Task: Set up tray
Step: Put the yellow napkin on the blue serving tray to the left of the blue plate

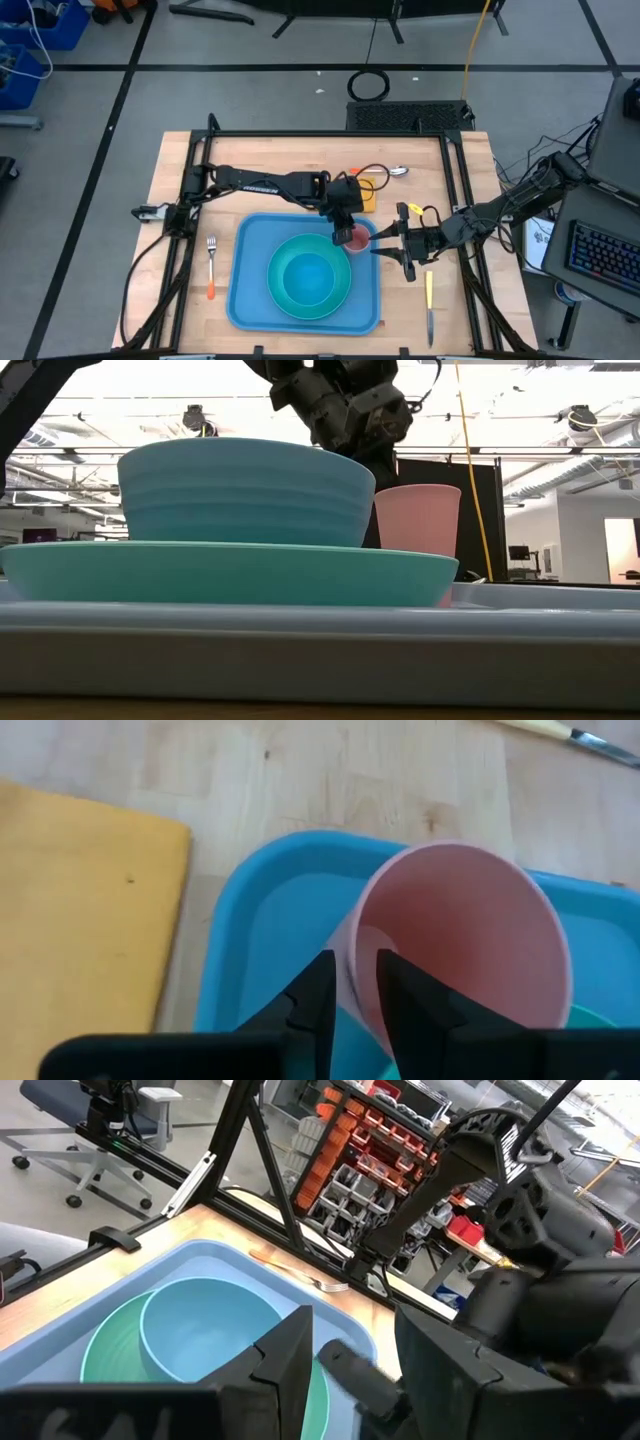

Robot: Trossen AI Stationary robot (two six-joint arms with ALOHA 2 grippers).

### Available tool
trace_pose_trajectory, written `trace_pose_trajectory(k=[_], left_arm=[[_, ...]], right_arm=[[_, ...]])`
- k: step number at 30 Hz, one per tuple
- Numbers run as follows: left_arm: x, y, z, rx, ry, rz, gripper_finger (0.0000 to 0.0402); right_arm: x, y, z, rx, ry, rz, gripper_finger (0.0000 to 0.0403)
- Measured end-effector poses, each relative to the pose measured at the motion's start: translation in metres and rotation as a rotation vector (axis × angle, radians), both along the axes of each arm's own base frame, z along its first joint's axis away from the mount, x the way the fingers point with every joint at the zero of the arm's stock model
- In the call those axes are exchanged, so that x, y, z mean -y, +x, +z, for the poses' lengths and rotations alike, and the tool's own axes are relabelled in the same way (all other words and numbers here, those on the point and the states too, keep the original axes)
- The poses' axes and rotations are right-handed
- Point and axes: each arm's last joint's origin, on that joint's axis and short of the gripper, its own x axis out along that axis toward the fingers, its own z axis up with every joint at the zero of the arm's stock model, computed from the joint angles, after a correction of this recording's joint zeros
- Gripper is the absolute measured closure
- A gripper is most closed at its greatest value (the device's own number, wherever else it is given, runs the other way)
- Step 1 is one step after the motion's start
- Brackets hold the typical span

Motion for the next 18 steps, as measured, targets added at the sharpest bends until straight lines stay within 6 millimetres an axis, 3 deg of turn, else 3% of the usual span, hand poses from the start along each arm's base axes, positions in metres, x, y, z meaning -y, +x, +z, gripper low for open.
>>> trace_pose_trajectory(k=[9,14,18], left_arm=[[-0.007,-0.019,0.04,0.048,0.082,0.024,0.032],[-0.012,-0.041,0.065,0.004,0.249,0.066,0.032],[-0.022,-0.059,0.073,-0.088,0.277,0.079,0.0321]], right_arm=[[0.0,0.0,-0.001,-0.008,0.004,-0.001,0.0268],[0.0,0.0,-0.001,-0.011,0.009,-0.001,0.0268],[0.0,0.0,-0.001,-0.011,0.009,-0.001,0.0268]])
